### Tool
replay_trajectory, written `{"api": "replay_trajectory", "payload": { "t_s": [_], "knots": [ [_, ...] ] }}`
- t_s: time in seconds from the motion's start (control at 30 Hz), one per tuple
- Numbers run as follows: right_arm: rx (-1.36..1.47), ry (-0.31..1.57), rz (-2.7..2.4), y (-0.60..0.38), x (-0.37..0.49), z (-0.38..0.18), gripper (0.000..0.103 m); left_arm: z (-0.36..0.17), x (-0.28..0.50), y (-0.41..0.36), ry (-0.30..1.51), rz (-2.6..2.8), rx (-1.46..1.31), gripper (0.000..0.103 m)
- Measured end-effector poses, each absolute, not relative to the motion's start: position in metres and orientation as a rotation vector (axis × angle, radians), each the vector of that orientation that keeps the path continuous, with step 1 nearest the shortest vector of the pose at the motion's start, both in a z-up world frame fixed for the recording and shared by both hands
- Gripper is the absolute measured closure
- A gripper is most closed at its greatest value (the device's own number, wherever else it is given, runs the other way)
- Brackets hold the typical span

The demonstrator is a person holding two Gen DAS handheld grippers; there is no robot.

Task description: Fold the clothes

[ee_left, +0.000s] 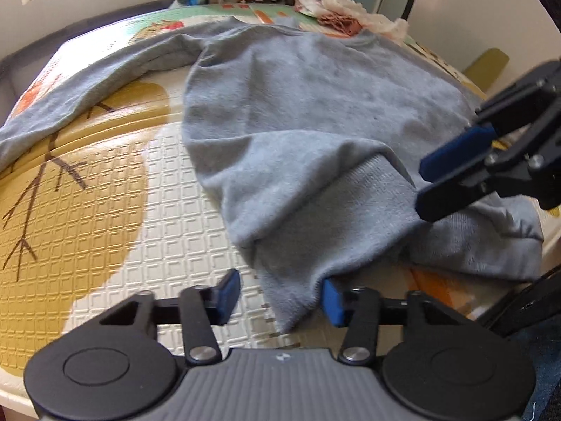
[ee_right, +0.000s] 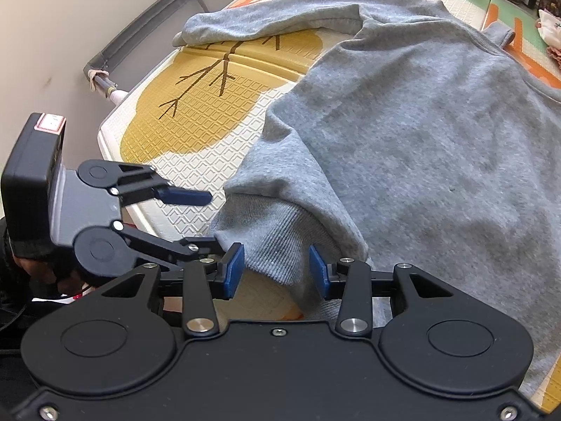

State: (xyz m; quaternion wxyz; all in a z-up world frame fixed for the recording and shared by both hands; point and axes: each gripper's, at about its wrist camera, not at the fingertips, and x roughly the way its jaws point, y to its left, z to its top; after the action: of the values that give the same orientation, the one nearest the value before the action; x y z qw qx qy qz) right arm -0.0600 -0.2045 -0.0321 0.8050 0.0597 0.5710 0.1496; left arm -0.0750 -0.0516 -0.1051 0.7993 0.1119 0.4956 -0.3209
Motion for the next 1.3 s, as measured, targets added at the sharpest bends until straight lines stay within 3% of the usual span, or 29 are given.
{"api": "replay_trajectory", "payload": {
  "t_s": [0.2, 0.67, 0.73, 0.8, 0.83, 1.1, 1.3],
  "knots": [
    [0.135, 1.229, 0.32, -0.204, -0.057, -0.036, 0.064, -0.101, -0.079, -0.055, 1.059, -0.676, 0.303, 0.08],
    [0.196, 1.197, 0.38, -0.195, -0.049, -0.041, 0.064, -0.103, -0.067, -0.011, 1.215, -0.517, 0.349, 0.089],
    [0.192, 1.167, 0.377, -0.195, -0.044, -0.041, 0.071, -0.103, -0.066, -0.006, 1.229, -0.507, 0.333, 0.089],
    [0.175, 1.158, 0.374, -0.191, -0.036, -0.047, 0.091, -0.103, -0.066, -0.003, 1.234, -0.5, 0.327, 0.088],
    [0.168, 1.161, 0.369, -0.189, -0.031, -0.052, 0.093, -0.103, -0.066, -0.003, 1.236, -0.497, 0.326, 0.088],
    [0.155, 1.134, 0.421, -0.157, -0.005, -0.067, 0.095, -0.102, -0.067, 0.007, 1.247, -0.468, 0.289, 0.088],
    [0.146, 1.225, 0.421, -0.138, 0.007, -0.106, 0.095, -0.096, -0.068, 0.016, 1.244, -0.458, 0.267, 0.087]
  ]
}}
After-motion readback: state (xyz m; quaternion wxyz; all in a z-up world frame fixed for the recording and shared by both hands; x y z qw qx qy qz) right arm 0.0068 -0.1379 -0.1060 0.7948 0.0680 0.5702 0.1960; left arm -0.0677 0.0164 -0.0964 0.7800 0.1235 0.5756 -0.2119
